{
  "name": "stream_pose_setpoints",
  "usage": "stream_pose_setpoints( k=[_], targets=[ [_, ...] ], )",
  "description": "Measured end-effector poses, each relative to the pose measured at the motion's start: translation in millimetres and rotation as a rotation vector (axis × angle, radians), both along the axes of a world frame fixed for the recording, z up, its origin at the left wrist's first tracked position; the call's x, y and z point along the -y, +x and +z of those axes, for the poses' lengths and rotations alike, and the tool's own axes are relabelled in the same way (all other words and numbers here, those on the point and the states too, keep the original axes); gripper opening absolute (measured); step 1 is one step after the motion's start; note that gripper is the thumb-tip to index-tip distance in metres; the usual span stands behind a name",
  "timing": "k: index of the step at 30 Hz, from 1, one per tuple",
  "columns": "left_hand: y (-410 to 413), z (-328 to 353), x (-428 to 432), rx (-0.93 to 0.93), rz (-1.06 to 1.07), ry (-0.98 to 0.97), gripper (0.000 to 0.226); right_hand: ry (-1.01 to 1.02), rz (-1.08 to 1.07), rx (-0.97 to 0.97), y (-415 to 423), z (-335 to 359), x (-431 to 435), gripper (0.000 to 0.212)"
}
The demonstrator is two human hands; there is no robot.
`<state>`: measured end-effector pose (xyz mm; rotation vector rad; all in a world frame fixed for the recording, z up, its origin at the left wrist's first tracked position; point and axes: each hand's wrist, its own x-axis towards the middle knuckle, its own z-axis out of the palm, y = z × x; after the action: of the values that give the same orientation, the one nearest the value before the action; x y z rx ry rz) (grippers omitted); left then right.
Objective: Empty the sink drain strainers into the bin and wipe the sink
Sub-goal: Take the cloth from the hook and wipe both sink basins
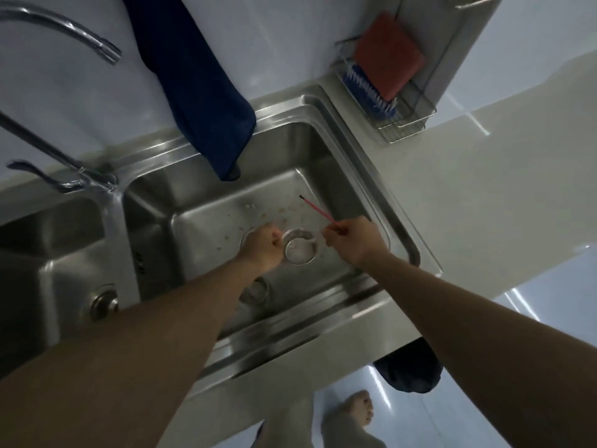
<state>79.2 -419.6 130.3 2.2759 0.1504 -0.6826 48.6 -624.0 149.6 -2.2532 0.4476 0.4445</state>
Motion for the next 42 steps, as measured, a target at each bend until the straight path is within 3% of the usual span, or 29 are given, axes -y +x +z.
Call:
stream_pose_setpoints(
  k=[12,21,26,30,42],
  targets=[
    [-11.4,-90.2,-20.9,-0.168,-0.180,0.207,0.008,-0.100,0.073,-0.236,16.0,-72.5,-13.5,0.037],
    [-15.0,-95.6,-28.5,-0.135,-0.289,0.303,0.011,-0.140,0.067,-0.233,15.3,-69.6,-13.5,0.043],
    [-6.0,-77.9,-28.0,-0.100,-0.358,0.296,0.027,-0.121,0.038,-0.136,13.3,-50.8,-9.9,0.047],
    [13.6,-50.3,-10.5,-0.011,-0.355,0.239,0.022,-0.172,-0.019,0.046,18.8,-26.0,-1.0,0.057],
    [90.4,25.3,121.1,0.402,-0.289,0.085,0.058,-0.159,-0.344,0.418,75.3,54.8,99.2,0.033]
  ],
)
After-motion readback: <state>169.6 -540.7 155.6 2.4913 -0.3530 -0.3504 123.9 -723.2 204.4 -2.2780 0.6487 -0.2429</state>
